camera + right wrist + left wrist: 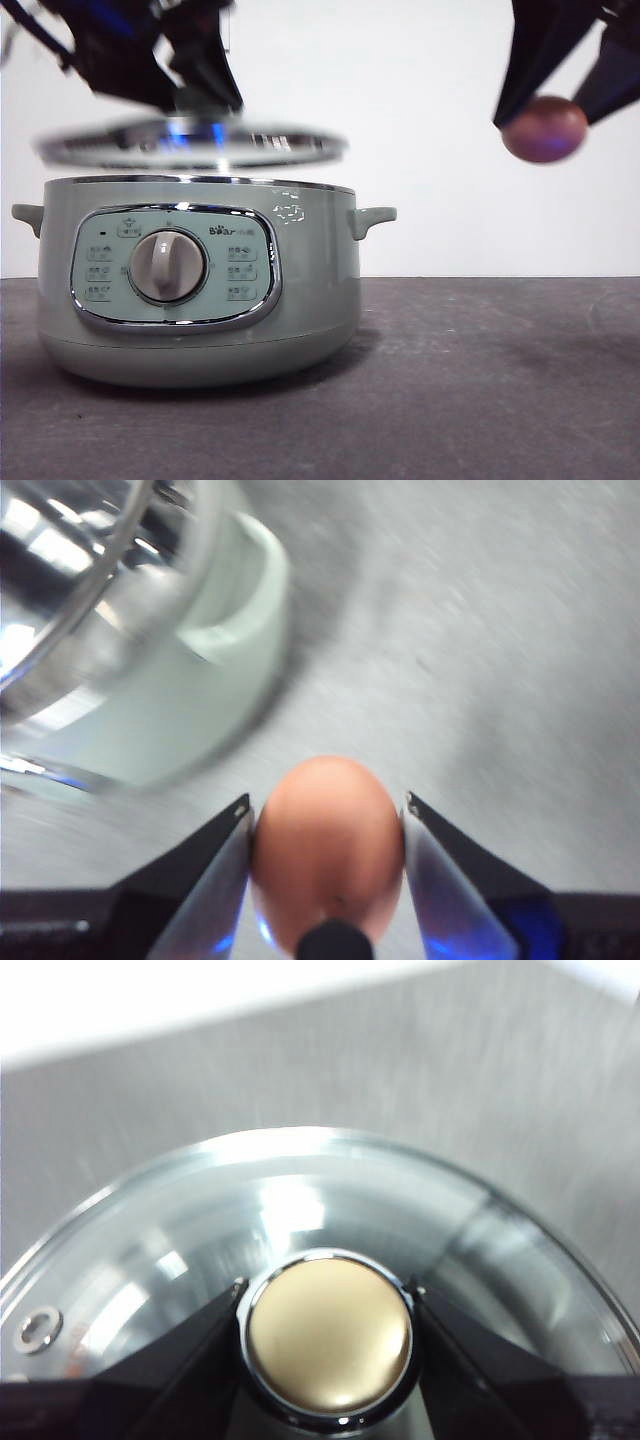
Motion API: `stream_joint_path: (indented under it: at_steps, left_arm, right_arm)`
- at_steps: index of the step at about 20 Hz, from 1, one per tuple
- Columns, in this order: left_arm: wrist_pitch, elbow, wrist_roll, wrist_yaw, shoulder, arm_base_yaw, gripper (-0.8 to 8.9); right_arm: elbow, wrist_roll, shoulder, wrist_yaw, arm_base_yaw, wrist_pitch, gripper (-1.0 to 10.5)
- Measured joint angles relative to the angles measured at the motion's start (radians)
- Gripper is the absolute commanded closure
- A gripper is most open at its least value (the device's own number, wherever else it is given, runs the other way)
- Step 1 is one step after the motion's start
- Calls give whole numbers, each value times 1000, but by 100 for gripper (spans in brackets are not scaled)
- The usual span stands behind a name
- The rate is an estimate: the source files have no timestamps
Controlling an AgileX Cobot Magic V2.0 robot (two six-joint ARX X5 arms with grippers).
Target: Pick up the egg,open the lid,put the egg in the pot,close the lid
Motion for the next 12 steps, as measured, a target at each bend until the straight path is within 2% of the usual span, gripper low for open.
stream_joint_path:
  at_steps: [5, 12]
  left_arm:
    - [-24, 0, 18, -117, -239, 0, 822]
    - [-158, 0, 65, -297, -559, 0, 822]
  right_arm:
    - [211, -5, 114, -121, 36, 17, 959]
    - [619, -97, 531, -121, 161, -83, 959]
